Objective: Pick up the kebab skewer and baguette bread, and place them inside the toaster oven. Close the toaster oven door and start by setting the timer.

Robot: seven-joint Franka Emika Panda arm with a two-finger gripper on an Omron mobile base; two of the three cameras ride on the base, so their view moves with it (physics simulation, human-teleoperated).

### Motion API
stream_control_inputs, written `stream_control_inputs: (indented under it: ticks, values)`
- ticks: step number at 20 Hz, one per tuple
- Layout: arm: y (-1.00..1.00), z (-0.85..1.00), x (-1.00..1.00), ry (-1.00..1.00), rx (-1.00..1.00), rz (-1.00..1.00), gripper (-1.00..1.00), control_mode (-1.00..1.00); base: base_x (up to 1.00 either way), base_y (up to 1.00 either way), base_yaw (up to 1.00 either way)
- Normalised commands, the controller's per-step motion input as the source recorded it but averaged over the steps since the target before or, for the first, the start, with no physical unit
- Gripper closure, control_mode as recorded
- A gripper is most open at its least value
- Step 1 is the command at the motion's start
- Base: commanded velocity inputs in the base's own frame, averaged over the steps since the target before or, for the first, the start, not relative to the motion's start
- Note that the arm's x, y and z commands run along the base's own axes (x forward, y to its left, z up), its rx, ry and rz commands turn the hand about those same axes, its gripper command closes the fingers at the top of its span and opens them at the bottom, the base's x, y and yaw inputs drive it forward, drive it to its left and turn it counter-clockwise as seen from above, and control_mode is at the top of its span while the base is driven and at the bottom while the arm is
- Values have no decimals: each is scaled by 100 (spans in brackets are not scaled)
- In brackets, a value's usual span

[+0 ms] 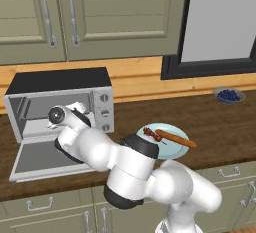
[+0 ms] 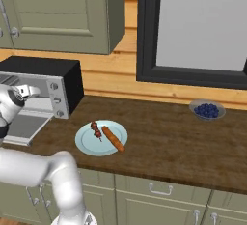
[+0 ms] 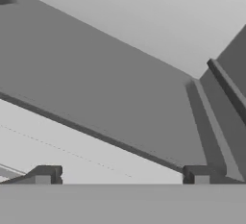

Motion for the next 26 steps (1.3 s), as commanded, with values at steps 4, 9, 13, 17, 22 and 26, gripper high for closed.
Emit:
stream_control_inputs:
  ticks: [4, 9, 13, 17, 22, 26]
  values:
    - [14, -9, 38, 0, 0, 0, -100, -100, 0, 0, 0]
    - [10, -9, 27, 0, 0, 0, -100, -100, 0, 0, 0]
    - [13, -16, 39, 0, 0, 0, -100, -100, 0, 0, 0]
    - [14, -24, 19, 0, -1, 0, 100, -100, 0, 0, 0]
    - [5, -17, 22, 0, -1, 0, 100, -100, 0, 0, 0]
    - [0, -7, 2, -2, 0, 3, 100, -100, 0, 0, 0]
